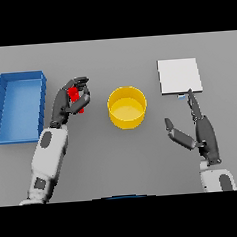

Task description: Pick up the red beaker and tilt it to pour out 1 green nut into yellow bowl. Pick up the yellow bowl and place it on the metallic measuring scale.

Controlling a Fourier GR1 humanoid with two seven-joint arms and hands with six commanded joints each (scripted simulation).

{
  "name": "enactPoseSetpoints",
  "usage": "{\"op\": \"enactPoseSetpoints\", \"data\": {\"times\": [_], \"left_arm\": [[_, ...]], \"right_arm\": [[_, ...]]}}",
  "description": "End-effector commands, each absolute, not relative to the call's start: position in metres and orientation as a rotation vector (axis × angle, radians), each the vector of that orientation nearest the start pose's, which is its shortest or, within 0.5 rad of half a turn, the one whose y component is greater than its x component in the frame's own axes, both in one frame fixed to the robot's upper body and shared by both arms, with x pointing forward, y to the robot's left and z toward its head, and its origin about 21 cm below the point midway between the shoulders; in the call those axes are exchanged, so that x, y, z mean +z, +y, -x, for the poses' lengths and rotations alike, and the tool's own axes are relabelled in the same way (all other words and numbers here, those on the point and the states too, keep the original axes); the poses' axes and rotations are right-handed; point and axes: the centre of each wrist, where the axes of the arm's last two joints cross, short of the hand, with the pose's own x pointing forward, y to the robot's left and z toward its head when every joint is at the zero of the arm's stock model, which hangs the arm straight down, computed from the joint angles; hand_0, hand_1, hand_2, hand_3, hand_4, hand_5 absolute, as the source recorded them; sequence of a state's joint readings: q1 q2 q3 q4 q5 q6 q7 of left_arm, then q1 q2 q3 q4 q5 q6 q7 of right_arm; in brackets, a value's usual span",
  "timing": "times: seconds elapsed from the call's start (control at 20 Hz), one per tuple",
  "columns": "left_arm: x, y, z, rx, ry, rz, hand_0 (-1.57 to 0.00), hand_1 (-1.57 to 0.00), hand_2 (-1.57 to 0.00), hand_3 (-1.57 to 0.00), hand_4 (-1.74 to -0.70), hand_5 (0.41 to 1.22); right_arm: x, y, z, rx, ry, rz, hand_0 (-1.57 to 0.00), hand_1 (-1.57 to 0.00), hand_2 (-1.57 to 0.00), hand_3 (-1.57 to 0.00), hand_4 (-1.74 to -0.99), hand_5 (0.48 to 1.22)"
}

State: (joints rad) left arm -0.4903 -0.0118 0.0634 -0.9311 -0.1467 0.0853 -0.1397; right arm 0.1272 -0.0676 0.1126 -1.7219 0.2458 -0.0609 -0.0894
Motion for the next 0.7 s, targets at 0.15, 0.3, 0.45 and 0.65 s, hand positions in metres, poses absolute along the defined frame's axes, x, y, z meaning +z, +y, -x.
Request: {"op": "enactPoseSetpoints", "data": {"times": [0.15, 0.3, 0.45, 0.65], "left_arm": [[-0.024, 0.177, -0.360, -0.259, -1.536, -0.087, -1.11, -1.12, -1.14, -0.97, -1.60, 1.078], [-0.024, 0.169, -0.358, -0.283, -1.534, -0.081, -1.33, -1.34, -1.35, -1.27, -1.52, 1.148], [-0.024, 0.167, -0.356, -0.253, -1.539, -0.081, -1.45, -1.45, -1.46, -1.41, -1.59, 1.151], [-0.008, 0.165, -0.358, -0.162, -1.621, -0.075, -1.52, -1.52, -1.52, -1.51, -1.68, 1.122]], "right_arm": [[0.008, -0.226, -0.218, 0.243, -1.682, 0.219, 0.00, 0.00, 0.00, 0.00, -1.252, 0.644], [0.009, -0.231, -0.218, 0.237, -1.678, 0.218, 0.00, 0.00, 0.00, 0.00, -1.259, 0.646], [0.009, -0.228, -0.218, 0.222, -1.667, 0.223, 0.00, 0.00, 0.00, 0.00, -1.257, 0.643], [0.010, -0.232, -0.219, 0.239, -1.683, 0.236, 0.00, 0.00, 0.00, 0.00, -1.258, 0.646]]}}
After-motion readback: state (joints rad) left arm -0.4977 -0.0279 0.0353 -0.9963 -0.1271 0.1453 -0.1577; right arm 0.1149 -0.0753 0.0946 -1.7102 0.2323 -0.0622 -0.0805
